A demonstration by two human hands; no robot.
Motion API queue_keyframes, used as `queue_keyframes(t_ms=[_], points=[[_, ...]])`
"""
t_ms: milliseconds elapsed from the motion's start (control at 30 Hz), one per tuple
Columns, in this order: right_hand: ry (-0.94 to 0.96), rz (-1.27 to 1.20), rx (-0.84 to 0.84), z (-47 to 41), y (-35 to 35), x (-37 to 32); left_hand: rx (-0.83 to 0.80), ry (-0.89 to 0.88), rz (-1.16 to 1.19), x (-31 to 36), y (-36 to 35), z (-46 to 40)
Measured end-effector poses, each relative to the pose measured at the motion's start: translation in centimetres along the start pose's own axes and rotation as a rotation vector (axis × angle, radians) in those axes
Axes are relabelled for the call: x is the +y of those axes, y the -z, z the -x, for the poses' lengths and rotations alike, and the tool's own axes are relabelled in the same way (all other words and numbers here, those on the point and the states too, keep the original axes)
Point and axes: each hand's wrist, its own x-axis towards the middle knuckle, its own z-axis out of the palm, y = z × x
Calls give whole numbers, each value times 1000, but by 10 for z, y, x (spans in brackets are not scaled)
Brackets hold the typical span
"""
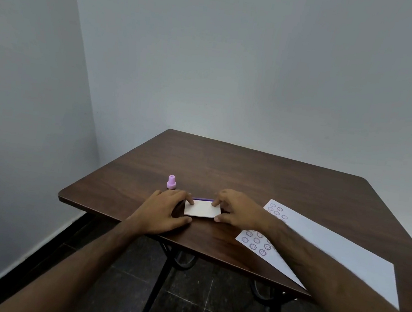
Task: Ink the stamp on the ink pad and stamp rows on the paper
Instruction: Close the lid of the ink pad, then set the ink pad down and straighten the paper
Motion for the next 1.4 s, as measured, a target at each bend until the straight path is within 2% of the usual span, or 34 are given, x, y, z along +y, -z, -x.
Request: queue_keyframes(t_ms=[433,533,600,733,900,1033,1167,1300,1400], points=[[-45,-11,23,-12,-8,3,-7,3,20,-5,-4,-10],[-63,-129,14,-1,1,3,-28,24,3,0,-1,-11],[-79,-235,68,13,11,8,1,39,-22,9,0,-11],[-130,-153,125,58,33,37,68,-102,-31,59,-2,-17],[-315,7,83,135,46,83,-194,-318,-14,150,-25,-38],[-408,30,35,186,43,100,-363,-406,-69,198,-50,-45],[-443,23,17,203,28,98,-370,-341,-87,203,-60,-52],[-526,239,-9,185,13,89,-376,-214,-227,187,-62,-72],[-537,293,28,163,4,87,-376,-158,-295,171,-69,-89]])
